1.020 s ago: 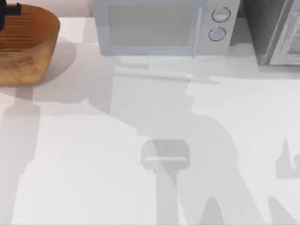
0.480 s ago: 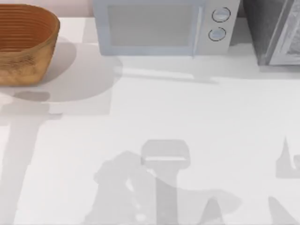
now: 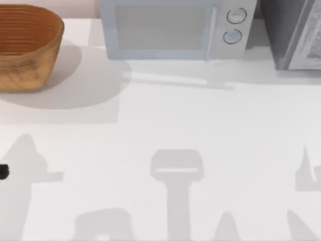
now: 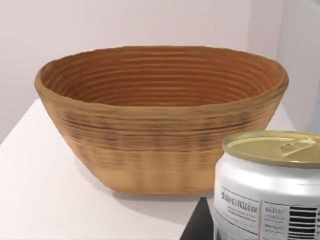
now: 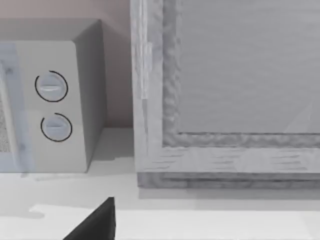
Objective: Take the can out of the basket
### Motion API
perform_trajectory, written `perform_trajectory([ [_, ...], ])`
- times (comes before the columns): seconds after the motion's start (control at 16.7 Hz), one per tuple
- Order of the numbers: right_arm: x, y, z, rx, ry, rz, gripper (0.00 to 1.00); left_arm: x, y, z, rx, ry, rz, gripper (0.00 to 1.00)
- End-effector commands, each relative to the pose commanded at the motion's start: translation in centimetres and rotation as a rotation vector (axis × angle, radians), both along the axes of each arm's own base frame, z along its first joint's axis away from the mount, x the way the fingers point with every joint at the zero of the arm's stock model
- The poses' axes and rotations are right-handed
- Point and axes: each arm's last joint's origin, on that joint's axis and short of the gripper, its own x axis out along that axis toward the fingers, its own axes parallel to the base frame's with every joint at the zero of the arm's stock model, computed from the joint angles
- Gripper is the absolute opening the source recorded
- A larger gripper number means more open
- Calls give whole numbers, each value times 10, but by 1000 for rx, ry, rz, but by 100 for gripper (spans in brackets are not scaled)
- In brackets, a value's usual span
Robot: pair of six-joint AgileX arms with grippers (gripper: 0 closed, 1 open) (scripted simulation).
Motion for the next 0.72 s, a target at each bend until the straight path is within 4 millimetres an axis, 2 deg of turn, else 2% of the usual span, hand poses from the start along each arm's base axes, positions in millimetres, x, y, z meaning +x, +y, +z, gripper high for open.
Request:
perform_trajectory([
  [0.12, 0, 0, 0, 0, 0, 0, 100, -3, -1, -19, -9, -61, -15, 0],
  [0.24, 0, 0, 0, 0, 0, 0, 100, -4, -1, -30, -15, -101, -25, 0],
  [0.72, 0, 0, 0, 0, 0, 0, 100, -4, -1, -33, -15, -108, -26, 0],
])
